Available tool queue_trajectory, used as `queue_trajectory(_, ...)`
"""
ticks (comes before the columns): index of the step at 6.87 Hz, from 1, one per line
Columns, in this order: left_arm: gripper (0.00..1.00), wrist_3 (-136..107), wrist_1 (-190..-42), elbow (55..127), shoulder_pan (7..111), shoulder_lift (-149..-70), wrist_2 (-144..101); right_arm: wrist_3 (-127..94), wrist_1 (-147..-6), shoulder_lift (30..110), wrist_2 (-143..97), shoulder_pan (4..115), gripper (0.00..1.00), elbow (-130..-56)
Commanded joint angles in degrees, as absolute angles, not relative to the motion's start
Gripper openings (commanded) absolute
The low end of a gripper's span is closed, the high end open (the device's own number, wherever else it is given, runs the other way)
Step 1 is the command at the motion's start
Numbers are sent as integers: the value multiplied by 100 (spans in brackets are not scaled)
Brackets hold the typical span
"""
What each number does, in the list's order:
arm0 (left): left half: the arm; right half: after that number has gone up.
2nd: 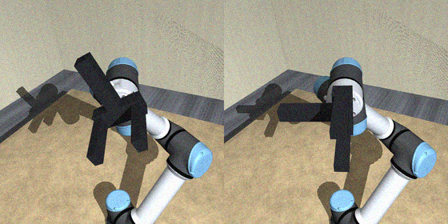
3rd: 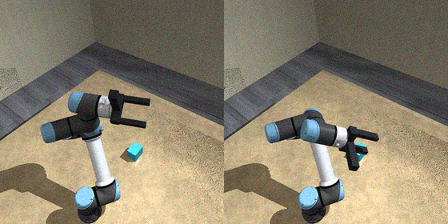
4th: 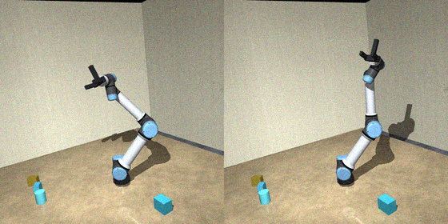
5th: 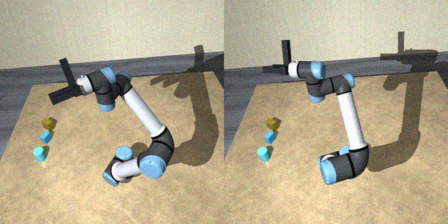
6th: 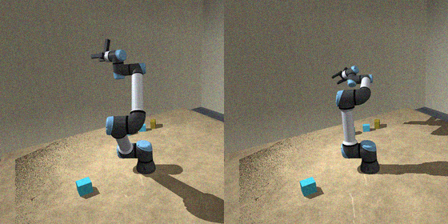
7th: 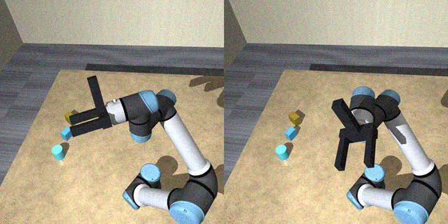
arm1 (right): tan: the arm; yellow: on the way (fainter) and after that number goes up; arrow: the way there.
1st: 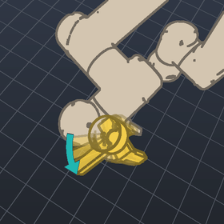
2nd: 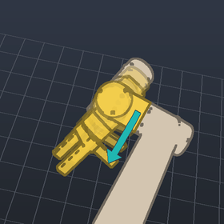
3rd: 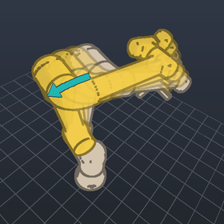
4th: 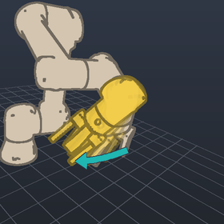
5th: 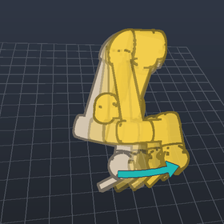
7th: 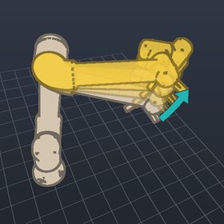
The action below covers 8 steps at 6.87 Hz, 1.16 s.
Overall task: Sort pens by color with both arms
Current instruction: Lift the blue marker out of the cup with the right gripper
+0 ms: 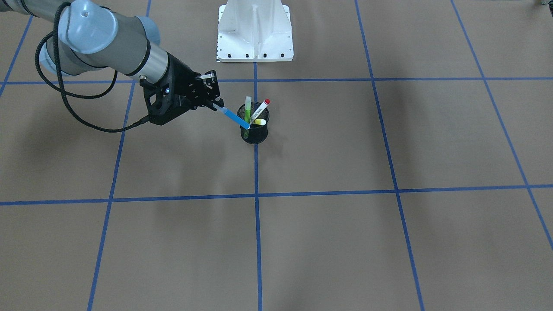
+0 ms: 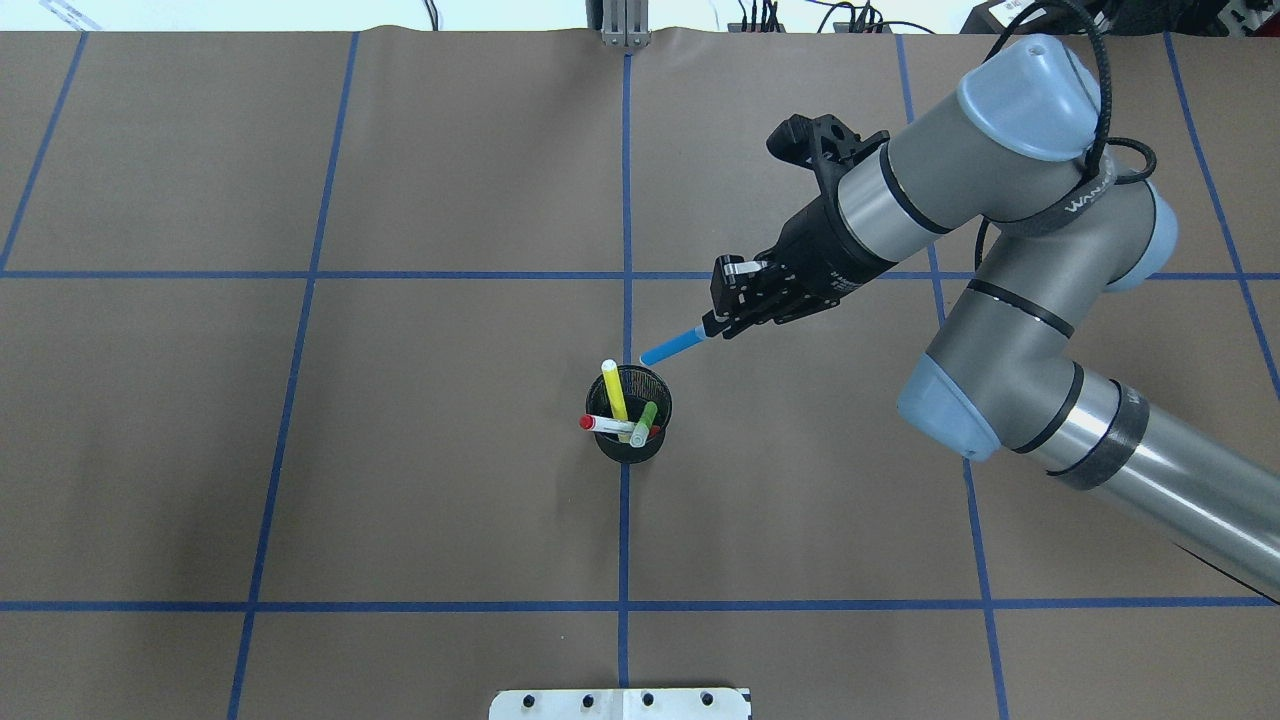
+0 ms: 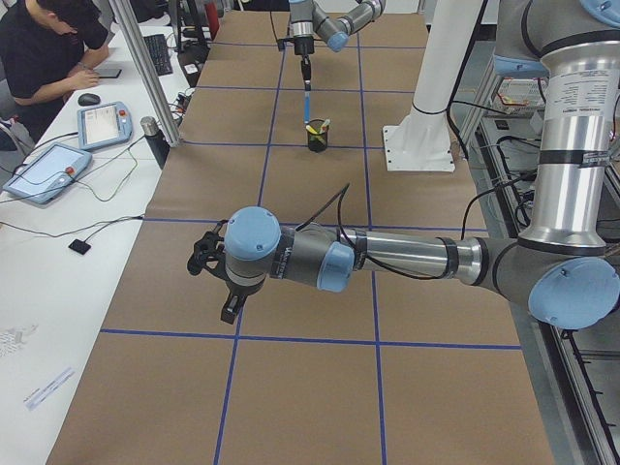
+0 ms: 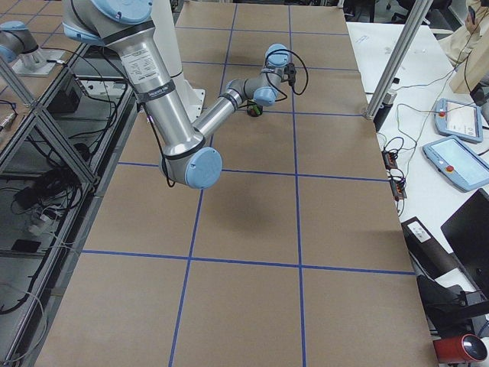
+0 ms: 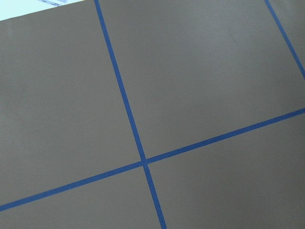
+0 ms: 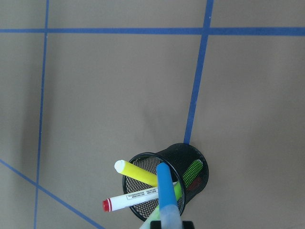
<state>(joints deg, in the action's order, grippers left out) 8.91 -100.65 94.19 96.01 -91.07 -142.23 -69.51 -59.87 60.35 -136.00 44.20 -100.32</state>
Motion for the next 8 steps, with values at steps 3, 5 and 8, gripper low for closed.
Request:
queue_trajectory(3,100,782,-10072,9457,9571,-9114,-14238,-7319,-6012,5986,-12468,4606,15,-10195)
queue_trajectory(5,100,773,-10063,9457,9527,-9114,-14395,-7243,-6746,5846,-10886,4098,14,-10178)
queue_trajectory(8,100,773,-10064,9466,9440,-9114,-14449,-7216,-7532,5424,-9242,3561,14,-9942)
